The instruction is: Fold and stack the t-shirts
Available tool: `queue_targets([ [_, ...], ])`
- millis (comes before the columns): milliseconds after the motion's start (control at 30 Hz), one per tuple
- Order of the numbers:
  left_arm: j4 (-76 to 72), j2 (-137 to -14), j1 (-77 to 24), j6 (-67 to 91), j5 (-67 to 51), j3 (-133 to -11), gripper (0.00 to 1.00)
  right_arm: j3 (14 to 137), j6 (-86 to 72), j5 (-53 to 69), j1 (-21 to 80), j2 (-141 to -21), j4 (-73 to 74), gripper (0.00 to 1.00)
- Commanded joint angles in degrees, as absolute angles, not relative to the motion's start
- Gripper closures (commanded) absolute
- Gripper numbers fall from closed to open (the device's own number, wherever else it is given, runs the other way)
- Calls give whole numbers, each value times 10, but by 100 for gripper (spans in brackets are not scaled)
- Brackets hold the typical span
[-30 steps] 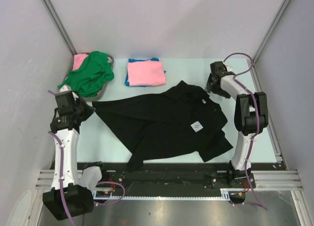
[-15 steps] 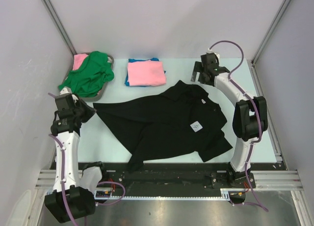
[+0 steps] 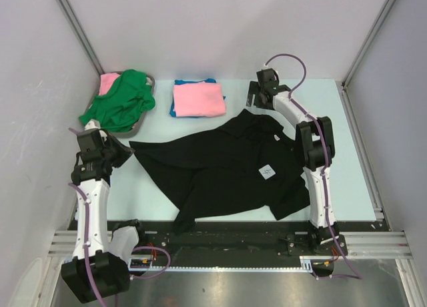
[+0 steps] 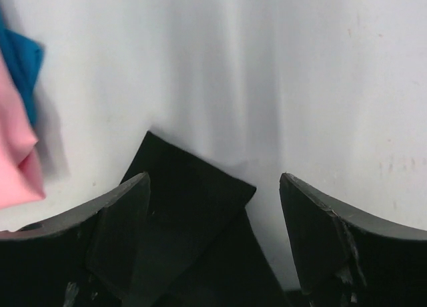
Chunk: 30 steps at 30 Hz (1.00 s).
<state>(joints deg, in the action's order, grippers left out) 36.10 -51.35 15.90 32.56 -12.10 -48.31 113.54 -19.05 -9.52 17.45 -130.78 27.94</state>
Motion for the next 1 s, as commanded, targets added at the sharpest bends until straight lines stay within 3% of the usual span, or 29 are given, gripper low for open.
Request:
queue_targets([
  [0, 330, -511, 164, 328, -141, -485, 100, 1208, -198, -78, 170, -1353, 299, 19],
  [167, 315, -528, 164, 329, -144, -486, 100, 1187, -207, -63, 171, -1356, 288, 28],
  [267, 304, -536, 164, 331, -148, -481, 100, 1170, -213, -58, 171, -1355, 284, 42],
  [400, 293, -542, 163, 335, -156, -470, 100, 1158, -219, -55, 172, -1357, 280, 81],
  [500, 288, -544, 163, 337, -160, -467, 100, 1161, -221, -59, 175, -1354, 284, 100],
  [967, 293, -539, 163, 336, -168, -481, 100, 1126, -218, -72, 177, -1221, 260, 100],
])
